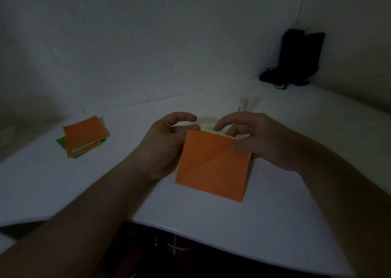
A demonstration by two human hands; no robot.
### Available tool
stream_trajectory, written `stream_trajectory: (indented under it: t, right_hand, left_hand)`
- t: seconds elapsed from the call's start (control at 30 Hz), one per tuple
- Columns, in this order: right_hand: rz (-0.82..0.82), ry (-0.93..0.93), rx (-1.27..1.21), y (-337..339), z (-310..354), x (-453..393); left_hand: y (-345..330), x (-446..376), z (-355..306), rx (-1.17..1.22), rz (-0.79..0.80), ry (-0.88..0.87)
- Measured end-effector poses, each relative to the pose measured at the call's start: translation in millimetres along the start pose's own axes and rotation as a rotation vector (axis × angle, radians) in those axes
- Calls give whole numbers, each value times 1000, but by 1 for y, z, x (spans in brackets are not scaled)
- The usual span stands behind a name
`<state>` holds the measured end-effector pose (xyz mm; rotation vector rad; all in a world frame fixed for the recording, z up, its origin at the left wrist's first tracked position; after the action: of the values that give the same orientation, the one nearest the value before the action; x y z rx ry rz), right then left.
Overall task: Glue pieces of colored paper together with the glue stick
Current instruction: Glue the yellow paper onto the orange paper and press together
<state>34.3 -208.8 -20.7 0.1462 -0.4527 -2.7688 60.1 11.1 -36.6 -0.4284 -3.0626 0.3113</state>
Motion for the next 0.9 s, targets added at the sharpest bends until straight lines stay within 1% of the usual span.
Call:
stream_trajectory:
  t: [0.07,0.13,0.27,0.33,0.47,0.57,0.7,0.77,0.83,0.87,0.9]
  right_hand:
    - [-32,36,108,-3,2,-1]
    - [-59,60,148,-7,3,-3]
    - [-70,70,150,-14,1,-4]
    - [-82,70,133,-15,0,-5]
    - [-168,100,64,-7,-3,-7]
    - [-216,110,13,0,-6,-7]
    - [-195,97,-66,6,-8,-6]
    - [-157,98,-74,8,-8,-5]
    - [-101,143,-44,8,-5,-3]
    - [-90,175,-16,9,-3,-1]
    - [-88,200,15,11,-3,0]
  left_hand:
    - [-2,0,1,-17,42,-8]
    - [-5,-2,2,-42,58,-25]
    - [-3,-4,2,-69,58,-23]
    - [-2,-4,2,-46,69,-5]
    - [5,-6,1,-2,54,53]
    - [7,-7,1,-5,74,76]
    - [8,-8,1,-5,40,83]
    - [7,-9,1,-14,12,101]
    - [8,-9,1,-76,-12,89]
    - [9,-10,0,-140,-20,73]
    - [11,-10,-2,-252,-30,46]
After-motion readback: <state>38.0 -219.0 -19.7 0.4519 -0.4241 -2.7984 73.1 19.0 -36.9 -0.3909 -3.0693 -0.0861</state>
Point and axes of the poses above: each hand's wrist, its own x-axis away from the middle knuckle, its own y-axis out of the back of the hand, z = x × y, the point moved 2 cm from there along -x, towards the middle knuckle
